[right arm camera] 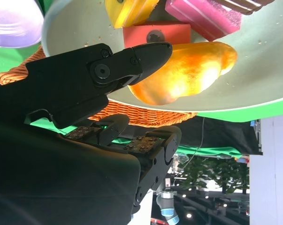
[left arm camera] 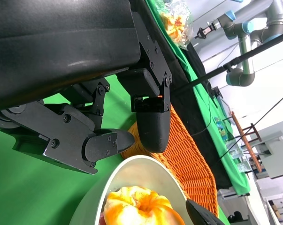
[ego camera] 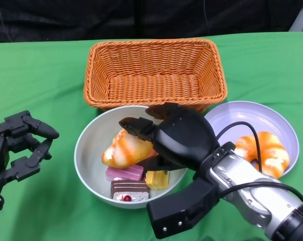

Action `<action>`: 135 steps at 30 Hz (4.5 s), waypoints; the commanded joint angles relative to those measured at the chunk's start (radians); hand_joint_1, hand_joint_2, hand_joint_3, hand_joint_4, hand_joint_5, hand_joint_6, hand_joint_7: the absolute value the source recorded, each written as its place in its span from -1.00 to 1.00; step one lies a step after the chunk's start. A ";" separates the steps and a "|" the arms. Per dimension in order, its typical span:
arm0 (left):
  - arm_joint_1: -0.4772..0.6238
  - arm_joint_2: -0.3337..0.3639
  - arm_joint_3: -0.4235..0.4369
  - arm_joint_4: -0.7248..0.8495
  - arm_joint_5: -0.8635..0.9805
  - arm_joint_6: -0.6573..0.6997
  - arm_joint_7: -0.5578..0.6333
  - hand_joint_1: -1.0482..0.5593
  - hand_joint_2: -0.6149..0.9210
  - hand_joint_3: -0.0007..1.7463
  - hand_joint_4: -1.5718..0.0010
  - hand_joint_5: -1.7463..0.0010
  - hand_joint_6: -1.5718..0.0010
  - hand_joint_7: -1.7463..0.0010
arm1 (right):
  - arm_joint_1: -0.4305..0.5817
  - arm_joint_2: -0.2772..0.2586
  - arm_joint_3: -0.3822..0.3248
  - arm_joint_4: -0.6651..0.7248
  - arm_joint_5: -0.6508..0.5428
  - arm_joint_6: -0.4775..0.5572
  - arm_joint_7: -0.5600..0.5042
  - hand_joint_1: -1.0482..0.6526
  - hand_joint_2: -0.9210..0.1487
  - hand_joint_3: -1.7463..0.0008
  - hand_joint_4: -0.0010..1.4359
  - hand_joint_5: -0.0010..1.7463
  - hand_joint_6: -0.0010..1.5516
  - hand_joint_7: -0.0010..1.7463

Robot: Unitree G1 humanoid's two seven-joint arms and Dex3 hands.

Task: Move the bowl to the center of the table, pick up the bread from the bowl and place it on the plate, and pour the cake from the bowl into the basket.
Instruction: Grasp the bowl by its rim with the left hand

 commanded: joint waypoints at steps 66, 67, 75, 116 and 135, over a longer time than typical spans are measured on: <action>0.001 0.011 0.001 0.008 0.004 -0.011 0.018 0.25 0.76 -0.19 -0.03 -0.65 -0.02 -0.31 | 0.136 0.015 -0.172 -0.156 0.359 -0.105 0.002 -0.05 -1.00 0.99 0.07 0.31 0.54 -0.98; 0.001 0.011 0.001 0.008 0.003 -0.010 0.018 0.25 0.75 -0.19 -0.03 -0.65 -0.02 -0.31 | 0.151 0.010 -0.182 -0.177 0.366 -0.108 0.004 -0.04 -1.00 0.99 0.10 0.27 0.54 -0.98; -0.006 0.013 0.002 0.016 0.001 -0.009 0.015 0.28 0.76 -0.18 -0.05 -0.64 -0.04 -0.29 | 0.266 -0.026 -0.268 -0.338 0.406 -0.129 0.011 0.02 -0.97 1.00 0.14 0.37 0.58 -0.96; -0.037 0.023 0.004 0.076 -0.010 -0.017 0.007 0.25 0.75 -0.20 -0.04 -0.65 -0.03 -0.27 | 0.436 -0.120 -0.687 -0.287 0.512 -0.169 -0.098 0.11 -0.91 1.00 0.14 0.39 0.57 -0.93; -0.036 0.027 0.010 0.082 -0.020 -0.023 -0.001 0.26 0.77 -0.22 -0.05 -0.64 -0.04 -0.27 | 0.294 -0.155 -0.649 -0.016 0.496 -0.121 -0.159 0.11 -0.91 1.00 0.11 0.37 0.54 -0.96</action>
